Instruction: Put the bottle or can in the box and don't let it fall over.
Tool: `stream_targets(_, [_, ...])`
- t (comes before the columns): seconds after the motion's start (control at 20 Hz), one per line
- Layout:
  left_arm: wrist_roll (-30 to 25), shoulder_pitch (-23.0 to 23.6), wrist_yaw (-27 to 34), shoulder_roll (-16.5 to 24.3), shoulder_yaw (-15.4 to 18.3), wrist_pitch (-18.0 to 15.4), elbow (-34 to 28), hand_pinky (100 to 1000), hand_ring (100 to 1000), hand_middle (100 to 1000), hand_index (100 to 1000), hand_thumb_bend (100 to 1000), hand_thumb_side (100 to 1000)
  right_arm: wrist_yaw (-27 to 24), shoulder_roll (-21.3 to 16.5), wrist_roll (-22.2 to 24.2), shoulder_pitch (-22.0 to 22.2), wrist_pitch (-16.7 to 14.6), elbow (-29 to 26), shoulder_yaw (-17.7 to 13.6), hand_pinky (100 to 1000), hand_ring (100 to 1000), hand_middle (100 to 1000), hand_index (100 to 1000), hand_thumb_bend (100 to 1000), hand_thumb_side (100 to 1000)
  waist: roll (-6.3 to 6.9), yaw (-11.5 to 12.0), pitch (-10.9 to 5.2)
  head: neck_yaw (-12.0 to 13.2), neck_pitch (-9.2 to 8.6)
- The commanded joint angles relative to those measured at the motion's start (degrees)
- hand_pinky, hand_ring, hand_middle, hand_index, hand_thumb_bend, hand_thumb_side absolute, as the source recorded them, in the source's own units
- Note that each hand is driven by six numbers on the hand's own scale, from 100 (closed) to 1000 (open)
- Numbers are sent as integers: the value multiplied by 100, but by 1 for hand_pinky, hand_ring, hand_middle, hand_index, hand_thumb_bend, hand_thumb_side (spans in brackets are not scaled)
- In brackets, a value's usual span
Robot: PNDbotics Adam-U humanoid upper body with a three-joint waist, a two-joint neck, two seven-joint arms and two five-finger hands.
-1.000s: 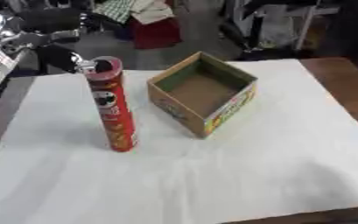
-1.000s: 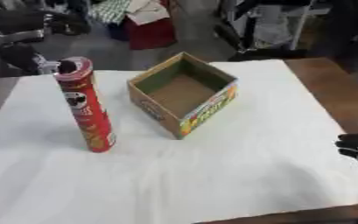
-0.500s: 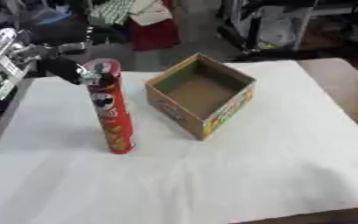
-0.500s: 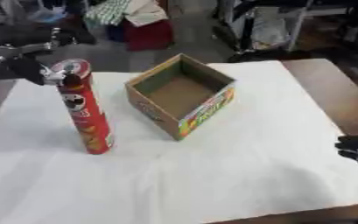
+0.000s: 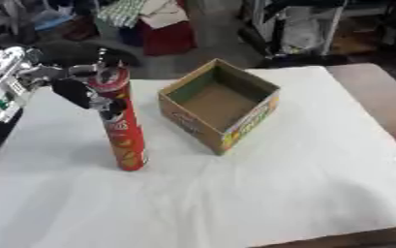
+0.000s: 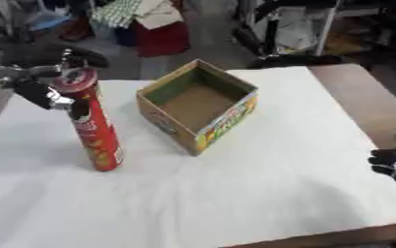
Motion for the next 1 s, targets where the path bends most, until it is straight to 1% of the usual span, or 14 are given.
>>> stream_targets(0.05, [-102, -56, -8, 85, -30, -52, -85, 948, 925, 931, 1000, 467, 1000, -32, -61, 12, -70, -11, -70, -23, 755, 733, 678, 1000, 100, 817, -22, 13, -31, -8, -46])
stream_targets(0.35, [-273, 56, -29, 30, -113, -108, -96, 944, 919, 924, 1000, 464, 1000, -36, -54, 13, -75, -11, -72, -25, 755, 733, 678, 1000, 100, 817, -26, 11, -28, -7, -59])
stream_targets(0.45, [-313, 91, -46, -2, -129, -123, -79, 936, 912, 917, 1000, 439, 994, -37, -52, 17, -79, -11, -72, -22, 755, 733, 678, 1000, 100, 818, -27, 10, -26, -4, -66])
stream_targets(0.55, [-356, 122, -59, -34, -144, -148, -59, 924, 896, 904, 1000, 420, 940, -38, -50, 21, -83, -11, -72, -21, 755, 733, 678, 1000, 100, 818, -29, 7, -23, -1, -67])
stream_targets(0.7, [-418, 156, -60, -69, -151, -199, -32, 879, 847, 866, 1000, 367, 818, -39, -49, 23, -84, -9, -70, -21, 755, 733, 678, 1000, 100, 819, -31, 1, -19, 4, -64])
stream_targets(0.75, [-438, 167, -54, -77, -151, -215, -21, 846, 819, 847, 995, 325, 756, -41, -49, 24, -85, -9, -69, -21, 755, 733, 678, 1000, 100, 820, -31, -1, -18, 6, -65])
stream_targets(0.85, [-487, 183, -28, -86, -150, -247, 2, 785, 764, 813, 973, 270, 669, -43, -49, 25, -89, -10, -69, -20, 755, 733, 678, 1000, 100, 820, -31, -4, -17, 8, -66])
stream_targets(0.9, [-509, 187, -14, -88, -147, -261, 8, 727, 712, 786, 958, 228, 617, -45, -49, 26, -90, -9, -69, -20, 755, 733, 677, 1000, 100, 821, -31, -4, -17, 8, -66])
stream_targets(0.95, [-532, 190, -2, -89, -143, -273, 12, 701, 686, 765, 944, 204, 584, -47, -49, 27, -91, -8, -68, -19, 755, 733, 678, 1000, 100, 821, -30, -5, -17, 9, -66])
stream_targets(1.0, [-557, 190, 5, -89, -141, -286, 14, 647, 630, 716, 917, 146, 516, -49, -49, 29, -92, -7, -68, -18, 755, 733, 677, 1000, 100, 822, -30, -6, -17, 10, -66])
